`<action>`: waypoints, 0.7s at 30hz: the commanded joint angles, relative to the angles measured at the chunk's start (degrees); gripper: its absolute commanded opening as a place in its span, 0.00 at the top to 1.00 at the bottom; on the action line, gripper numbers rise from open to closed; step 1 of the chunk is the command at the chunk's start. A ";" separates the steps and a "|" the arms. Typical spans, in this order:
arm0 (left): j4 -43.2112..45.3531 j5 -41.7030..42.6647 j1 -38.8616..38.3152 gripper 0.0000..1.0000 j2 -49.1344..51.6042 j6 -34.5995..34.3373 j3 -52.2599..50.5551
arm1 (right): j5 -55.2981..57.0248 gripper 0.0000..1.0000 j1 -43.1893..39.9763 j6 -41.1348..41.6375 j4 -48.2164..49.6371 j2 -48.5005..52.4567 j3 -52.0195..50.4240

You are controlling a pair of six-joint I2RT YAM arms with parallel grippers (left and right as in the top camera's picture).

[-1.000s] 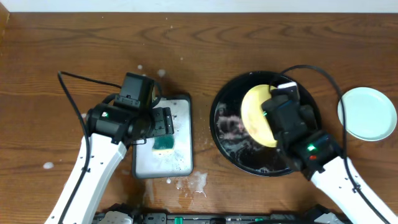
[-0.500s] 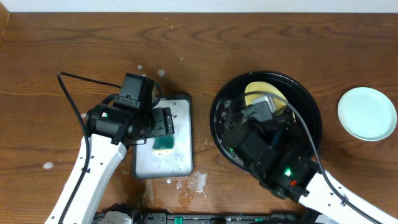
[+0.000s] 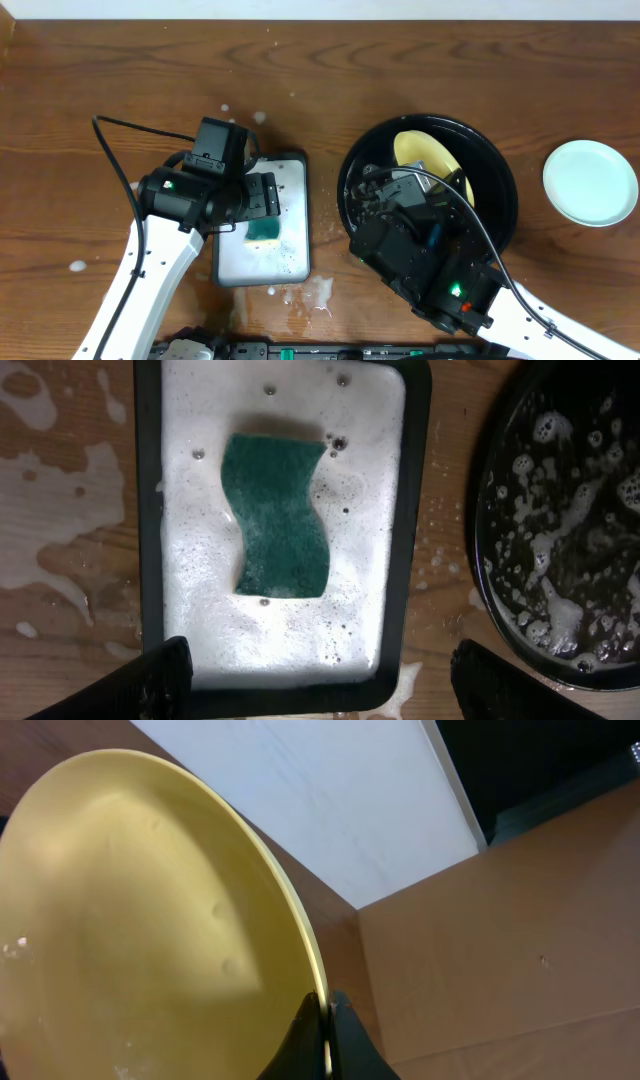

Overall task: Clean dirty plates on tray and stack at the side
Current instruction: 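Lift the yellow plate with the right gripper and stack it on the green plates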

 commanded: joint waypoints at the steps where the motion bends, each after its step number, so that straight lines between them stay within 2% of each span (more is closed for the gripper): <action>1: -0.24 -0.11 0.09 0.17 -0.02 0.39 0.55 | 2.73 0.99 0.76 -0.46 0.26 -0.46 0.33; 21: -0.24 -0.11 0.09 0.17 -0.02 0.39 0.55 | -1.29 0.99 -1.14 1.22 0.52 -0.42 0.33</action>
